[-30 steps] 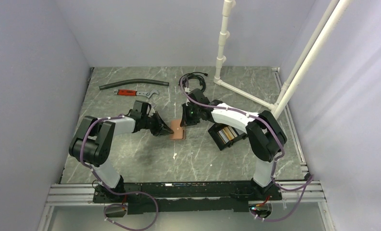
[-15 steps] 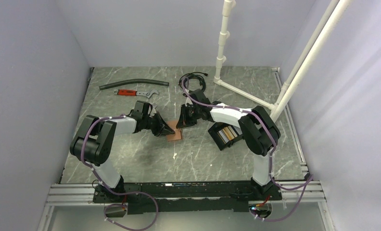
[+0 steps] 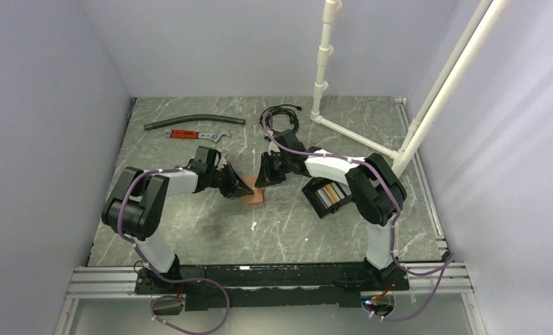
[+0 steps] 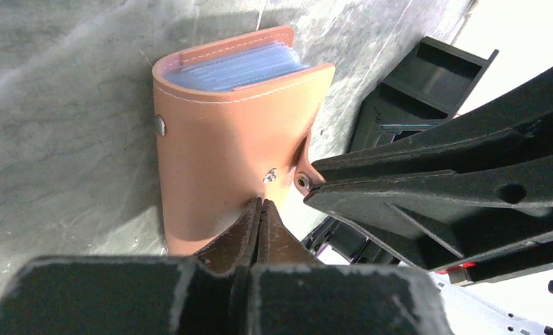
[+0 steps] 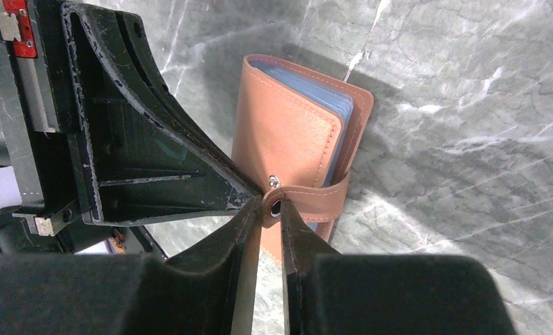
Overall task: Put the credit cards into the card holder
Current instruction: Close the card holder at the center of the board.
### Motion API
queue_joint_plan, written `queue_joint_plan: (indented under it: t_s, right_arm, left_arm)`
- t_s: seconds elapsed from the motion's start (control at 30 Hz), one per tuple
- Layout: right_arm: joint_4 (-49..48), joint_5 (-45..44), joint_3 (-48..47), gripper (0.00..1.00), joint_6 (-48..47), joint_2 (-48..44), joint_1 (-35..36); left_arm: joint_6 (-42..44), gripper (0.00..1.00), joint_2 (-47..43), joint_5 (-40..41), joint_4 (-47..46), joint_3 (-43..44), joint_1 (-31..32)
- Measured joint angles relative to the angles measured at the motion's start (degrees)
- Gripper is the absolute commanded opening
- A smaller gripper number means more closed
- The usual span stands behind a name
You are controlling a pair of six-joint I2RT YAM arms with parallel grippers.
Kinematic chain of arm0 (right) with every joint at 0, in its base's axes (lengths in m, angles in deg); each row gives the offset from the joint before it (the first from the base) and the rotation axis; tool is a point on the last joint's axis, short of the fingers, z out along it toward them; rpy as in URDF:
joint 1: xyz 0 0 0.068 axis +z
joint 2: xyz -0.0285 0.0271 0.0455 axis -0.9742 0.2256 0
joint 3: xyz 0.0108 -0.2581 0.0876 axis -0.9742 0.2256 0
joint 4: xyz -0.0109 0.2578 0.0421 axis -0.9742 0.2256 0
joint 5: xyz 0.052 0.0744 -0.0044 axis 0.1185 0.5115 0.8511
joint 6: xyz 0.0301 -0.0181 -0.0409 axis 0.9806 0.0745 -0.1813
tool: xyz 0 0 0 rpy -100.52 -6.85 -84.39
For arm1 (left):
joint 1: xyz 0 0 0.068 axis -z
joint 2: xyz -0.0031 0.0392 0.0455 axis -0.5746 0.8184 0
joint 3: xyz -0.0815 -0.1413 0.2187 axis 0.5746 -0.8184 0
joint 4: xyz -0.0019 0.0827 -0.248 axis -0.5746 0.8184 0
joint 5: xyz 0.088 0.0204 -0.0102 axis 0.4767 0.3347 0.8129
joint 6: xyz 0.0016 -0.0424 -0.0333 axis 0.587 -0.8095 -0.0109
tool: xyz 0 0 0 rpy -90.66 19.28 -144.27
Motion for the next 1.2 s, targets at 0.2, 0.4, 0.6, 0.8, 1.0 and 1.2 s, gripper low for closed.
queue_joint_plan:
  t_s: [0.2, 0.4, 0.6, 0.8, 1.0, 1.2]
  right_arm:
    - [-0.6, 0.9, 0.5, 0.00, 0.3, 0.0, -0.5]
    - [-1.0, 1.3, 0.6, 0.00, 0.3, 0.0, -0.7]
    - [-1.2, 1.5, 0.5, 0.00, -0.7, 0.3, -0.6]
    - [-0.9, 1.9, -0.3, 0.00, -2.4, 1.2, -0.4]
    - [-0.4, 2.1, -1.5, 0.00, -3.4, 2.0, -0.1]
    - [0.6, 2.5, -3.3, 0.00, -3.7, 3.5, -0.1]
  left_arm:
    - [0.0, 0.01, 0.0, 0.0, 0.0, 0.0, 0.0]
    - [0.0, 0.01, -0.4, 0.1, 0.3, -0.1, -0.4]
    - [1.0, 0.00, -4.7, 1.6, 4.3, -0.4, -2.0]
    - [1.1, 0.00, -4.6, 2.6, 5.0, -0.4, -2.9]
    - [1.4, 0.00, -0.7, 0.9, 3.7, -0.1, -3.3]
    - [1.2, 0.00, 0.3, -0.8, 2.1, -0.1, -3.5]
